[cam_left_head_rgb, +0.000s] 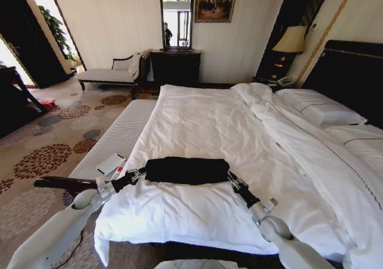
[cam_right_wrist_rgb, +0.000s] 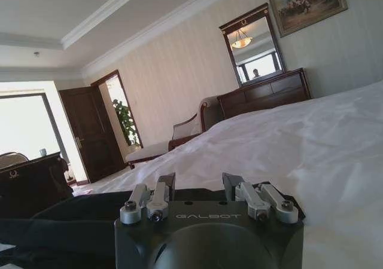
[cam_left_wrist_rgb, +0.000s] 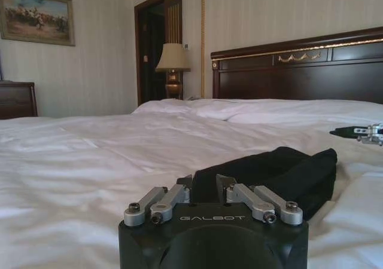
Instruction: Fold the clothes on the bed.
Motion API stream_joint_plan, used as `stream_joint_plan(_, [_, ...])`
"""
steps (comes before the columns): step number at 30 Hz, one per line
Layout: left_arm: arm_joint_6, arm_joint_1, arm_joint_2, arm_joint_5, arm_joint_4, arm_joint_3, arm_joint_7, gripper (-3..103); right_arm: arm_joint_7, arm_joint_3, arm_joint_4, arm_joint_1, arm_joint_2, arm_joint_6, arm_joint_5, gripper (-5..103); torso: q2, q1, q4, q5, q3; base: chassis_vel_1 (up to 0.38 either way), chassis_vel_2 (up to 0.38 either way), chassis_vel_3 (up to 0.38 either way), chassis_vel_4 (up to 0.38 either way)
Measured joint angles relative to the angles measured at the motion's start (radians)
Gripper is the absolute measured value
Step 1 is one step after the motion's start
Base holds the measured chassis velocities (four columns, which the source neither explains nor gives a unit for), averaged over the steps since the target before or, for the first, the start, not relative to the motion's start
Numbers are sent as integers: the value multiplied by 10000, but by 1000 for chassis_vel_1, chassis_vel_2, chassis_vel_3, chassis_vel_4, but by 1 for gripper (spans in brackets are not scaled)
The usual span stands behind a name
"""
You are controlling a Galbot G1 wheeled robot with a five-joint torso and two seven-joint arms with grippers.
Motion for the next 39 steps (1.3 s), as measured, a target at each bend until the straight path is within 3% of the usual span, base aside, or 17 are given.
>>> stream_joint_plan(5, [14,-113,207,-406,109,-418,509,39,309,242,454,-87,-96,-3,11,55,0,0,-1,0,0,0,0,0,0])
stream_joint_plan(6, [96,-189,263,-632,81,-573,598,49,489,270,494,54,-103,-54,18,66,0,0,3,2,0,0,0,0,0])
stream_joint_plan(9, [592,-338,195,-914,-468,-615,-519,60,1249,222,510,395,-104,-350,29,77,0,0,5,3,0,0,0,0,0])
stream_joint_plan(10, [592,-338,195,-914,-468,-615,-519,60,1249,222,510,395,-104,-350,29,77,0,0,5,3,0,0,0,0,0])
stream_joint_plan(12, [1318,-524,-83,-680,-1414,-356,-2741,72,2721,36,518,848,-93,-852,-45,88,-1,0,-2,3,0,0,0,0,0])
stream_joint_plan(13, [1524,-562,-149,-525,-1662,-253,-3393,72,3021,-6,517,951,-94,-950,-90,88,-1,0,-3,3,0,0,0,0,0])
stream_joint_plan(14, [2122,-654,-281,-146,-2240,28,-5023,77,3515,-84,516,1134,-111,-1142,-177,97,-1,0,-2,4,0,0,0,0,0])
stream_joint_plan(15, [2754,-727,-387,129,-2689,271,-6216,82,3771,-153,546,1239,-149,-1324,-193,97,-1,1,0,6,1,0,0,0,0])
stream_joint_plan(16, [2754,-727,-387,129,-2689,271,-6216,82,3771,-153,546,1239,-149,-1324,-193,97,-1,1,0,6,1,0,0,0,0])
stream_joint_plan(18, [3815,-876,-612,281,-3334,588,-8136,88,4123,-258,712,1310,-247,-1750,-77,100,-2,1,-1,4,1,0,0,0,0])
stream_joint_plan(20, [5234,-1253,-1096,-594,-4316,629,-10928,99,4804,-412,1115,1470,-459,-2933,838,100,-1,0,-3,3,0,0,0,0,0])
stream_joint_plan(21, [5672,-1429,-1251,-1197,-4634,496,-11734,99,4983,-431,1260,1576,-549,-3529,1430,100,-2,0,-2,3,1,0,0,0,0])
stream_joint_plan(23, [5917,-1532,-1320,-1580,-4802,383,-12148,100,5078,-437,1324,1662,-603,-3912,1761,100,-1,-1,-4,4,0,0,0,0,0])
stream_joint_plan(24, [6541,-1811,-1360,-2550,-5196,31,-13131,100,5266,-501,1368,2002,-752,-4800,2562,100,-1,0,-3,4,0,0,0,0,0])
stream_joint_plan(27, [6929,-2059,-1198,-3057,-5349,-261,-13577,100,5374,-599,1315,2317,-858,-5412,3219,100,-2,0,1,4,1,0,0,0,0])
stream_joint_plan(29, [7295,-2607,-875,-3718,-5347,-734,-13790,100,5754,-764,1137,2835,-965,-6573,4236,100,-2,1,6,3,1,0,0,0,0])
stream_joint_plan(39, [7436,-4210,-574,-5851,-6143,-1568,-13943,100,6033,-886,384,3461,-965,-8280,5426,100,-2,1,-4,6,1,0,0,0,0])
